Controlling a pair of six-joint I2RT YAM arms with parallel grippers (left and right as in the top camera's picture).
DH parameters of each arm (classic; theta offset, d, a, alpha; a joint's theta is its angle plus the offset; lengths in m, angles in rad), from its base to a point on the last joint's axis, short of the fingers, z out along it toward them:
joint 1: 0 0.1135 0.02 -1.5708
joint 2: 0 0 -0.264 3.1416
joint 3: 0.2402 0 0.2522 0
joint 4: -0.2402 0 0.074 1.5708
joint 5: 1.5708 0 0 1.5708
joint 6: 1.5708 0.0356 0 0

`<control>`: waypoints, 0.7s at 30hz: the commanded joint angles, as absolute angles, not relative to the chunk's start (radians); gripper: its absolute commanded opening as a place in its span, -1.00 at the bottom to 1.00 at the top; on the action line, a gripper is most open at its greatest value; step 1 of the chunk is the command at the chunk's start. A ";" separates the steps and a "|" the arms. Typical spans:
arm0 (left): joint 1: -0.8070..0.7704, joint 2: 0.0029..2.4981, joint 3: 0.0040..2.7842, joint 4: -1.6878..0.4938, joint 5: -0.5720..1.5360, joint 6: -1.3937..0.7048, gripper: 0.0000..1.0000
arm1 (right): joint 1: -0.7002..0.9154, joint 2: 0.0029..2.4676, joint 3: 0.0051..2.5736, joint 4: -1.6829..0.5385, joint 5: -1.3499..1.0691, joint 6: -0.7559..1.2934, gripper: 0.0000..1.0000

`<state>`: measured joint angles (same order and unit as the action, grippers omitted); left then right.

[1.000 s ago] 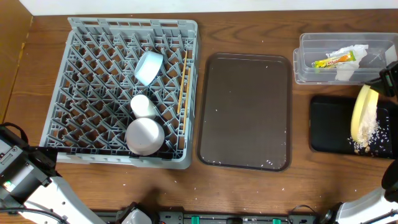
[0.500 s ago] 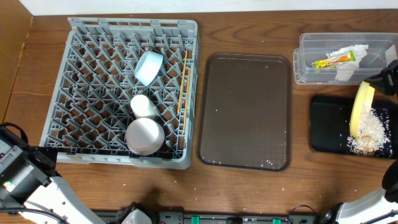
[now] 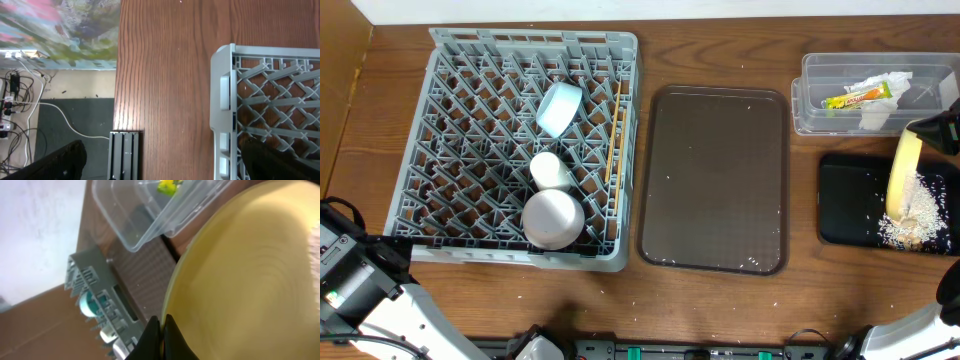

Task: Sort waste into correct bins and load items into the dishwasher
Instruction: 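Tilt the yellow plate over the black tray to dump the rice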

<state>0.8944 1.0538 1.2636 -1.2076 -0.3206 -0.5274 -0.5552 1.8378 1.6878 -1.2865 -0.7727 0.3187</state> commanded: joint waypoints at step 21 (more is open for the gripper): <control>0.898 1.051 1.280 -1.211 -0.334 -0.537 1.00 | -0.669 1.819 1.632 -1.383 -1.040 0.130 -0.98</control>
